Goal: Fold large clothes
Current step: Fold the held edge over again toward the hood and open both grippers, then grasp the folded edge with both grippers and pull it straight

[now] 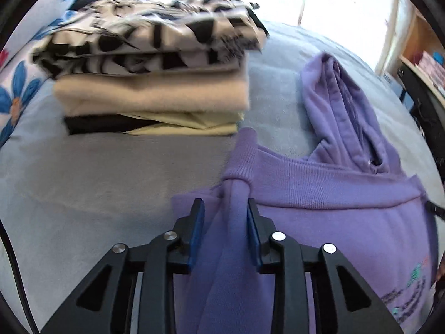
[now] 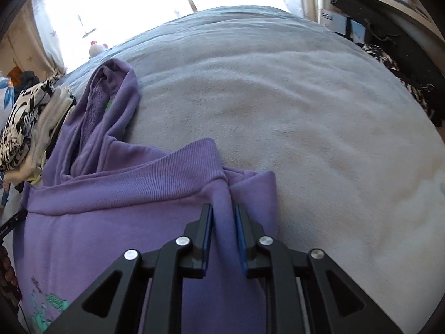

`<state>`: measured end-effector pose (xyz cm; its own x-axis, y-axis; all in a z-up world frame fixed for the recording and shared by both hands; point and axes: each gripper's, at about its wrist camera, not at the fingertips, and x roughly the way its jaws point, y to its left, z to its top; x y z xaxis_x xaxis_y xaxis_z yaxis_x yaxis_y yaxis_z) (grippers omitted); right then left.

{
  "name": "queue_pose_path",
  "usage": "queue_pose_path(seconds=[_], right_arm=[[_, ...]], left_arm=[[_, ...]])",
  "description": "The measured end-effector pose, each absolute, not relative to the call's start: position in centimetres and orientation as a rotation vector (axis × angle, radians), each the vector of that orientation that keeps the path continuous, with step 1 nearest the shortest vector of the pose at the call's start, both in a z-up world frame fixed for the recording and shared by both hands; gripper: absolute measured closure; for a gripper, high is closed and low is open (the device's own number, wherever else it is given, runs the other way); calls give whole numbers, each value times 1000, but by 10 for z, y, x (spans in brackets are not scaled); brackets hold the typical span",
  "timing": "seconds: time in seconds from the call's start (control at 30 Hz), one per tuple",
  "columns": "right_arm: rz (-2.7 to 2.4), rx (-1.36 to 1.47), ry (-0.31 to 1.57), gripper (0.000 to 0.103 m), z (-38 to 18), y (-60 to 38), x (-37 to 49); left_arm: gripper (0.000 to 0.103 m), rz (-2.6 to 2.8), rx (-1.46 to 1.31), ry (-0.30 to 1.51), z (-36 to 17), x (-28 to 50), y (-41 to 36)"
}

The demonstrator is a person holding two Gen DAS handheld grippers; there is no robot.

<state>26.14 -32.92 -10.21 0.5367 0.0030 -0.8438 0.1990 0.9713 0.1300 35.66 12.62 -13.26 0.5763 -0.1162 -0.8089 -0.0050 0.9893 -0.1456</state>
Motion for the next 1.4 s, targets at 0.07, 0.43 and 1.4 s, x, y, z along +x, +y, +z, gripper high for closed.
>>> queue_pose_path(seconds=[0.07, 0.43, 1.4], right_arm=[[-121, 227, 978, 85, -90, -324, 248], [101, 149, 911, 83, -55, -213, 173], [-160, 164, 992, 83, -115, -316, 100]], left_arm=[[75, -45, -131, 922, -118, 343, 129], [50, -65, -23, 872, -74, 234, 66], [28, 145, -127, 994, -154, 196, 128]])
